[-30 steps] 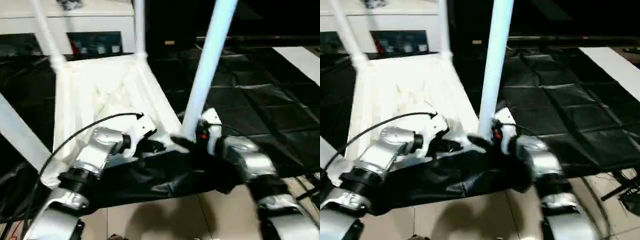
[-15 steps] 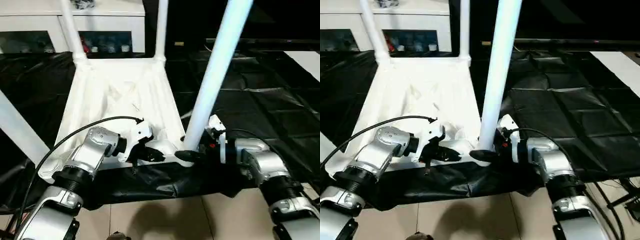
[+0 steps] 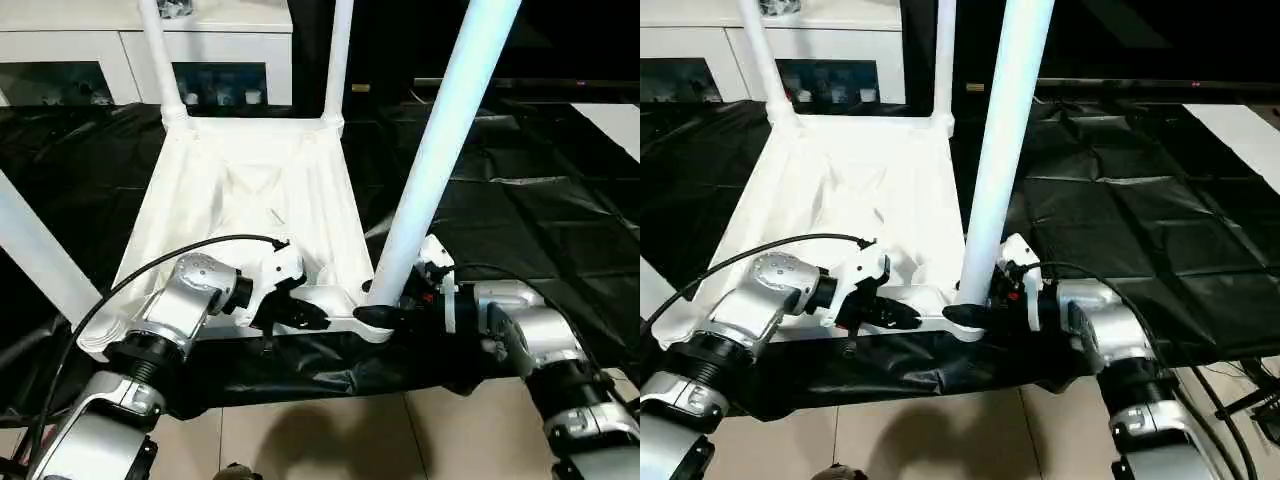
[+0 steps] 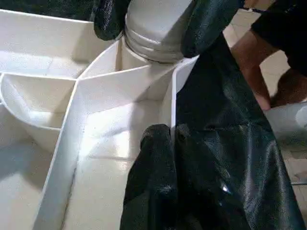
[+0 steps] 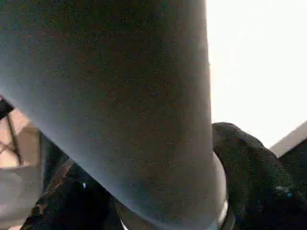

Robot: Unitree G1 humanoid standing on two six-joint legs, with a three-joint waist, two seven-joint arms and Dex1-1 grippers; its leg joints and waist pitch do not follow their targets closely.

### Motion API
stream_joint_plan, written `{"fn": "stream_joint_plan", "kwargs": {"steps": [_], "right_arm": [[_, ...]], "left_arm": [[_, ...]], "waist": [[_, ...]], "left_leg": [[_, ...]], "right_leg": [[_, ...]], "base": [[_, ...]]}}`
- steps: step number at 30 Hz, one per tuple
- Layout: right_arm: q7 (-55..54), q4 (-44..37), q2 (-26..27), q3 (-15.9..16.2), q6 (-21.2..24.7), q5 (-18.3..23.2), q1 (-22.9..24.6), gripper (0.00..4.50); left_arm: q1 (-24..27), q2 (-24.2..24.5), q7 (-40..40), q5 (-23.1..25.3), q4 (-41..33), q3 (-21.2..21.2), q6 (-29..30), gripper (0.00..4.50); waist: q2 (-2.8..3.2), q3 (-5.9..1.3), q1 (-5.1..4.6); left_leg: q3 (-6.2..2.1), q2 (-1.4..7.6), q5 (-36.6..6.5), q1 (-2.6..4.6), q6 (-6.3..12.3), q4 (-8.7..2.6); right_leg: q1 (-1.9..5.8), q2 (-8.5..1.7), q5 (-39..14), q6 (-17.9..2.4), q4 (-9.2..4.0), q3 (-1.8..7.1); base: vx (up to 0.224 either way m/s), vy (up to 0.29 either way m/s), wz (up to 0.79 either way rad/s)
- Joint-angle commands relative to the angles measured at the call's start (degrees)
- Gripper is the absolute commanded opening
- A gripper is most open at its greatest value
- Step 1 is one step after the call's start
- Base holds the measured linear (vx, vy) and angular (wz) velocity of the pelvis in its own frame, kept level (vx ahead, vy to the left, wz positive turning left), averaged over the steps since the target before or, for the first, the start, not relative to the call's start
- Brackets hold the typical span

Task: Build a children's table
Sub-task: Rotate leg to tighten

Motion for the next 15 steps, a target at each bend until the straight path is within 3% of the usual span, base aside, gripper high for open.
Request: {"fn": "stream_joint_plan", "kwargs": {"steps": [1,3,4,6,13,15], "right_arm": [[-5.62,2.65,4.09,0.51,-0.23,0.00,-0.39,2.75],[-8.99,4.04,5.31,-0.53,-0.79,-0.24,-0.94,2.70],[-14.95,6.15,7.42,-2.07,-1.84,-0.67,-1.81,2.69],[-22.67,8.50,10.73,-3.69,-3.50,-1.10,-2.77,2.67],[-35.32,14.00,16.46,-5.49,-6.51,-2.98,-5.92,2.67],[-34.80,14.71,17.03,-5.83,-6.97,-2.49,-6.50,3.23]], "left_arm": [[-2.36,-3.68,5.20,-1.40,-0.22,1.22,0.73,0.00],[-2.46,-4.16,6.88,-1.10,-0.26,1.54,1.47,0.00],[-2.48,-5.00,9.59,-0.53,-0.63,1.84,2.82,0.00],[-2.42,-6.98,14.21,0.16,-1.47,2.42,5.06,0.00],[-1.93,-10.76,20.45,0.73,-3.61,2.09,8.26,0.00],[-1.78,-11.05,20.54,0.49,-4.05,1.85,8.56,0.00]], "waist": [[0.00,-3.31,-0.68],[-0.04,-3.31,-0.86],[0.55,-3.25,-1.31],[0.25,-3.17,-2.53],[0.21,-3.43,-4.03],[0.18,-3.44,-4.09]], "left_leg": [[-0.36,0.41,-17.30,1.47,-0.58,-3.72],[-0.42,0.33,-18.11,1.48,-0.94,-3.77],[-0.63,0.35,-19.06,1.53,-1.29,-3.91],[-0.73,0.21,-19.88,1.24,-1.97,-4.04],[-0.69,0.02,-19.55,1.06,-1.03,-3.82],[-0.54,0.08,-18.97,1.11,-0.23,-3.70]], "right_leg": [[1.83,-2.26,-15.73,-11.51,-4.70,1.48],[1.80,-2.29,-18.07,-10.73,-4.97,1.47],[1.75,-2.19,-19.57,-9.94,-5.17,1.45],[1.67,-2.04,-19.72,-10.05,-5.23,1.31],[1.76,-1.79,-17.50,-10.61,-5.23,1.26],[1.70,-1.70,-15.59,-11.12,-5.22,1.35]], "base": [[0.000,0.000,0.00],[0.000,0.000,0.00],[0.000,0.000,0.00],[0.000,0.000,0.00],[0.000,0.000,0.00],[0.000,0.000,0.00]]}}
